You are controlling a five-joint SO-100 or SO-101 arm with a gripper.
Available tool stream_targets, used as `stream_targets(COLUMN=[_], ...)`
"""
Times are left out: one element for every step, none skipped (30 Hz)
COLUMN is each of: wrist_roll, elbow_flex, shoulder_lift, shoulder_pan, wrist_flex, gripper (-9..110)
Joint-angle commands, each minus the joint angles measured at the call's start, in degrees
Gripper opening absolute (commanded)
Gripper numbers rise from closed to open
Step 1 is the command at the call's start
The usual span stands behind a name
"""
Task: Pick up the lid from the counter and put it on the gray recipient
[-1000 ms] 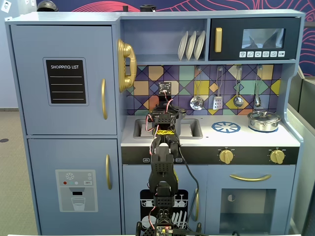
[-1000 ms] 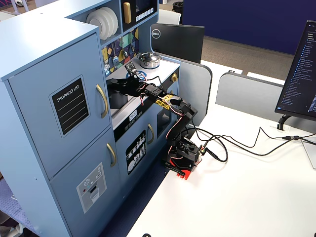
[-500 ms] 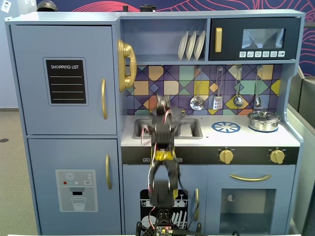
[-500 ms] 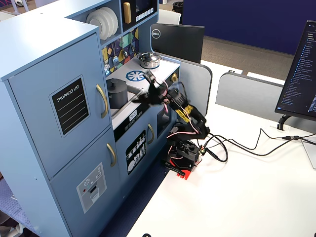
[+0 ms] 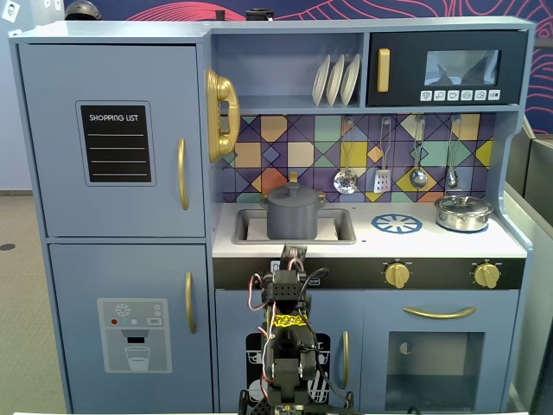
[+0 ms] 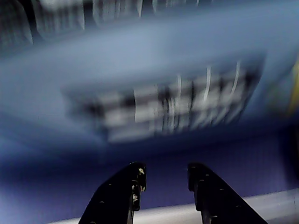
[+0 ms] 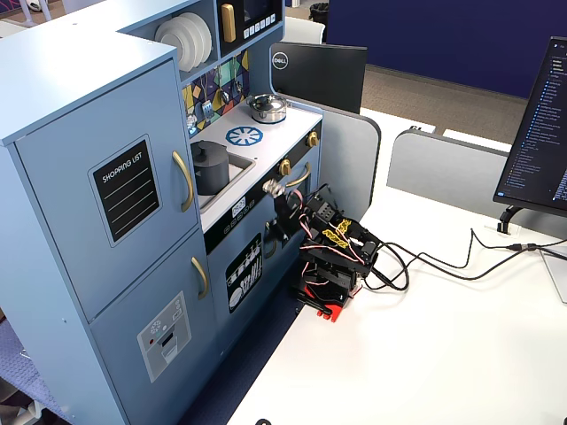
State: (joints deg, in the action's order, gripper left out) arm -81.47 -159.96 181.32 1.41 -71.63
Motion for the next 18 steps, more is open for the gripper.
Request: stream_targets(wrist_roll=[-0.62,-2.72,-4.31,-5.54,-6.68,-7.56,-7.82,-8.09,-8.7,-8.96,-9.84,-10.9,-11.6,-9.58,-7.03,-4.92,-5.1,-5.1], elbow_flex=[-3.78,-5.27,-6.77,-8.09,-9.32,-10.28,-11.07,-11.95,-11.95,-11.95,-11.95,-11.95,-11.95,-11.95,-11.95,-11.95,-11.95,-11.95], shoulder_lift=[0.7,0.7,0.7,0.7,0.7,0.7,0.7,0.7,0.7,0.7,0.7,0.7,0.79,0.79,0.79,0.79,0.79,0.79], shoulder_pan=[0.88,0.53,0.0,-0.79,-1.32,-1.58,-1.76,-1.93,-2.02,-2.29,-2.72,-3.43,-3.96,-4.31,-4.31,-4.31,-4.31,-4.31], wrist_flex=[-3.43,-4.83,-5.54,-5.89,-6.68,-7.73,-8.61,-9.32,-10.72,-11.43,-12.39,-13.62,-15.12,-15.64,-16.08,-16.0,-16.0,-16.0], gripper=[0,0,0,0,0,0,0,0,1,1,2,4,5,5,5,5,5,6])
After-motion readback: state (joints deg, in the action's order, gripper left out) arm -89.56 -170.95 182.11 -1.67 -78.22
